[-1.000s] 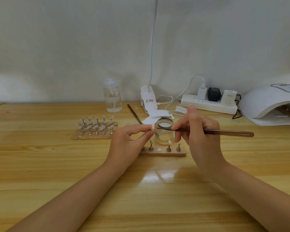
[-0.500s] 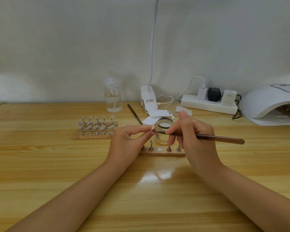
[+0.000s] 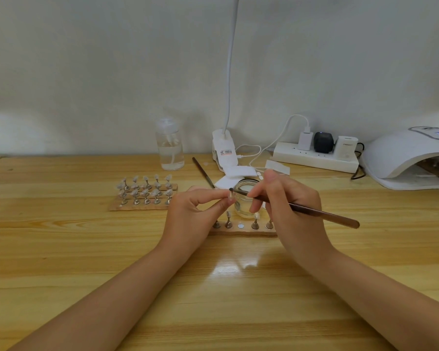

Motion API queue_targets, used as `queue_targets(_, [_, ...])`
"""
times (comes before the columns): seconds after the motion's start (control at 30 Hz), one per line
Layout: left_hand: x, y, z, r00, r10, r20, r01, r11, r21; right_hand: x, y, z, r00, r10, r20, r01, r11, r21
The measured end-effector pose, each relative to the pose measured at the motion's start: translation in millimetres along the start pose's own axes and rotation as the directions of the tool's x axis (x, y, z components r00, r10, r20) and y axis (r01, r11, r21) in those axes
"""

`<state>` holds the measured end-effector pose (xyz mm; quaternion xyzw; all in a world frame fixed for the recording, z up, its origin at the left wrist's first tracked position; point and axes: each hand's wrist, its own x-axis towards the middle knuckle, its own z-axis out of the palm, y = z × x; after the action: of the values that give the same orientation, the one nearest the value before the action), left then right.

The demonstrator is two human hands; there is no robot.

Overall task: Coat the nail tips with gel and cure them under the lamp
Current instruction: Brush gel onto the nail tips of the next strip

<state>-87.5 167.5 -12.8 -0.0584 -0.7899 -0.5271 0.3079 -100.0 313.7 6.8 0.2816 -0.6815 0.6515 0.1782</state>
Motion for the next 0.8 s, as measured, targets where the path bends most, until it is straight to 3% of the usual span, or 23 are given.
queue_targets(0.43, [-0.3,1.0,-0.6,1.000,-0.004,0.009,0.004,1.000,-0.007,-2.5,2.8,-3.7,0.999,-0.028,-0.023,0.030,0.996,0.088])
queue_targets(0.8, [-0.2,-1.5,-0.8,1.000,0.005,0.011,-0.005,1.000,0.009,-2.0,0.3,-0.4,0.999,0.034,-0.020,-0.033,0.999,0.034])
